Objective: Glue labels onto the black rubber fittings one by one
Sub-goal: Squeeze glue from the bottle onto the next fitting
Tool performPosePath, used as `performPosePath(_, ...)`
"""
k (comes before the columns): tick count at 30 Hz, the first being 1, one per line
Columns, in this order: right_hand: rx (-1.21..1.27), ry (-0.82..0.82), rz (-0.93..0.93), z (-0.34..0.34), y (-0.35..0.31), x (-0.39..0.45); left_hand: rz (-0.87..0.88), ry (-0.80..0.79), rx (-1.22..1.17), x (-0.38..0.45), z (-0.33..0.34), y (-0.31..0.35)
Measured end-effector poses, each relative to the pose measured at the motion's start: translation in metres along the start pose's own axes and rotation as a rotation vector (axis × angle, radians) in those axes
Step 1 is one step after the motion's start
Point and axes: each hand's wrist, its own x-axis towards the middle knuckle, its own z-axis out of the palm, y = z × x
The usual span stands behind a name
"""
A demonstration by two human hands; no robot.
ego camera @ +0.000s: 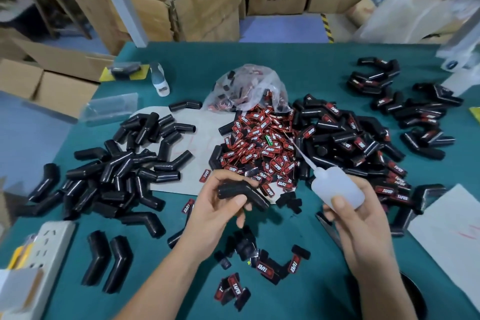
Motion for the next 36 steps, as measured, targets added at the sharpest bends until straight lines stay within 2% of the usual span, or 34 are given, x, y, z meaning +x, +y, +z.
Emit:
performPosePath(5,0.077,-0.015,-0.006,0.003,-0.002,-0.002,0.008,0.042,0.051,-0.004,0.005,0.000)
performPosePath(11,0.088,0.015,-0.096,0.005,-0.004,-0.005,-0.040,0.088,-0.141,-0.002,0.009,-0.001)
performPosePath(16,-0.024,0.027,-0.193,0.006,-0.005,-0.010,-0.101,0.089,-0.121,-0.001,0.003,-0.004)
performPosePath(23,-0.261,0.156,-0.292,0.011,-0.009,-0.017,-0.124,0.076,-0.219,-0.001,0.010,0.002)
performPosePath(36,-0.501,0.157,-0.573,0.017,-0.006,-0.023,-0.105,0.002,-0.254,0.001,0.006,-0.004)
